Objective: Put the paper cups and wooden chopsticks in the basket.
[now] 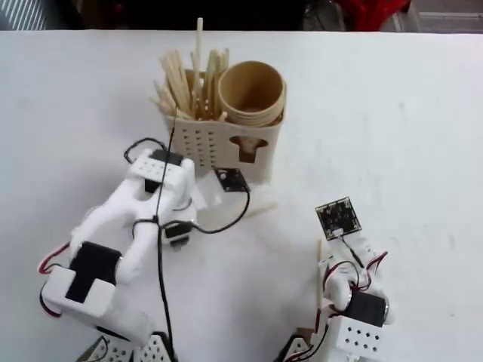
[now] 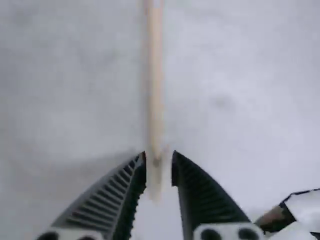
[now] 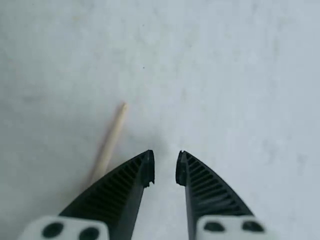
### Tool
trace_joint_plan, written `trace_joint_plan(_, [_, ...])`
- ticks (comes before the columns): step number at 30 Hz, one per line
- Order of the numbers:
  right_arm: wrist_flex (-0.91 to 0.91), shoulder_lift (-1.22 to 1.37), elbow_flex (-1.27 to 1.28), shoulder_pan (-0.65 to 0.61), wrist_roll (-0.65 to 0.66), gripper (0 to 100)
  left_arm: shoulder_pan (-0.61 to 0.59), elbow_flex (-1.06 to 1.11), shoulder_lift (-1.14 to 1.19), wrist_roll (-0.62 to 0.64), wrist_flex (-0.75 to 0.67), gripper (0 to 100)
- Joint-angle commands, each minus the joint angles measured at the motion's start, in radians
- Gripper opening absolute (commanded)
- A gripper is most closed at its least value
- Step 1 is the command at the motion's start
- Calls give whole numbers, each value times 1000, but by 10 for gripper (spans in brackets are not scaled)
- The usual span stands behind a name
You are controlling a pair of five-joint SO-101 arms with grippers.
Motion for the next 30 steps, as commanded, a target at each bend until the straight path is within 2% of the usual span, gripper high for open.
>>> trace_joint_plan(1, [-18, -7, -3, 4, 6, 86, 1, -72, -44, -11, 5, 144])
trace_joint_plan(4, [-18, -7, -3, 4, 6, 86, 2, -130, -42, -2, 3, 142])
trace_joint_plan(7, [-18, -7, -3, 4, 8, 87, 39, -187, -36, 87, -29, 146])
trace_joint_plan(13, [-18, -7, -3, 4, 8, 87, 219, -207, -31, 224, -147, 146])
trace_joint_plan(16, [-18, -7, -3, 4, 8, 87, 257, -207, -31, 290, -207, 146])
trace_joint_plan(23, [-18, -7, -3, 4, 8, 87, 266, -218, 120, 296, -282, 146])
trace_joint_plan(25, [-18, -7, -3, 4, 8, 87, 266, -252, 199, 299, -278, 143])
trace_joint_plan(28, [-18, -7, -3, 4, 8, 87, 263, -350, 262, 299, -184, 142])
trace_joint_plan(30, [-18, -7, -3, 4, 8, 87, 266, -387, 291, 296, -149, 105])
